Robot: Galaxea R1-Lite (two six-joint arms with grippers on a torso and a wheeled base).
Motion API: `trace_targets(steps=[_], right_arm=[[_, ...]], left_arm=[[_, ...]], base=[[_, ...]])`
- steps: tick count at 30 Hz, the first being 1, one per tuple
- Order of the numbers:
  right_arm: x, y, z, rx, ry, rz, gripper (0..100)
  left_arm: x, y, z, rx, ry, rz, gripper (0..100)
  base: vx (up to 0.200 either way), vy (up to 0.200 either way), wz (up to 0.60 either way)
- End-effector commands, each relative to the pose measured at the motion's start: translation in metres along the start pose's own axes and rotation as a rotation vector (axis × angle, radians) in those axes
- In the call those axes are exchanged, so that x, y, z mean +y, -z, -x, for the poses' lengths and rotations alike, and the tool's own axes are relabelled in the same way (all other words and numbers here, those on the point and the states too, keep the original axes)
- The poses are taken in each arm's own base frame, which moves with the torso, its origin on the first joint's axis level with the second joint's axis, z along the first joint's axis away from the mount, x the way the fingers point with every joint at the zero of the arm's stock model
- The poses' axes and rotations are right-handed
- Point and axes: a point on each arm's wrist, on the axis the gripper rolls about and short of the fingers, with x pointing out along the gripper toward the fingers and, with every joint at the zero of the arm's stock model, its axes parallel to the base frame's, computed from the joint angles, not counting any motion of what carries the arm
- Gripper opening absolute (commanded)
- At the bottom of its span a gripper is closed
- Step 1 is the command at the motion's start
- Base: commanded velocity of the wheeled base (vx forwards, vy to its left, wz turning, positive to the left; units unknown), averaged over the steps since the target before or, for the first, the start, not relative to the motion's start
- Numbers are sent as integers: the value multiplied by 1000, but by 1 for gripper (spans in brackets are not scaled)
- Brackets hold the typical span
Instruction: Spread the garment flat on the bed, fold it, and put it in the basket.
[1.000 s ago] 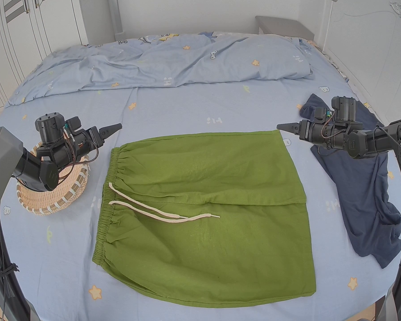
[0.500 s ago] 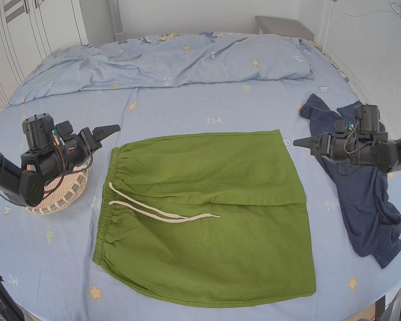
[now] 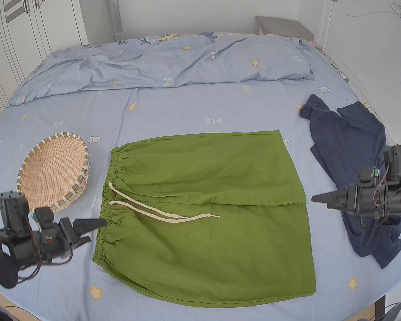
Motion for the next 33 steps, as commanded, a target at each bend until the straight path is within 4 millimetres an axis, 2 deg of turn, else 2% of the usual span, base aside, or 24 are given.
trace_targets(steps=[1, 5, 13, 16, 20, 33], right_arm=[[20, 46, 27, 46, -61, 27, 100], [24, 54, 27, 66, -76, 44, 100], [24, 55, 27, 69, -76, 44, 100], [25, 54, 27, 66, -77, 46, 100], [23, 53, 28, 60, -73, 42, 100], [24, 52, 28, 53, -74, 45, 100]], left_arm=[[14, 46, 47, 84, -1, 95, 100], [24, 48, 44, 134, -38, 136, 100], [37, 49, 28, 203, -73, 138, 100], [51, 46, 8, 263, -79, 179, 100], [63, 44, -6, 254, -74, 171, 100], [72, 41, -23, 195, -29, 128, 100]], base=[[0, 0, 0], [0, 0, 0], [0, 0, 0], [0, 0, 0], [0, 0, 0], [0, 0, 0]])
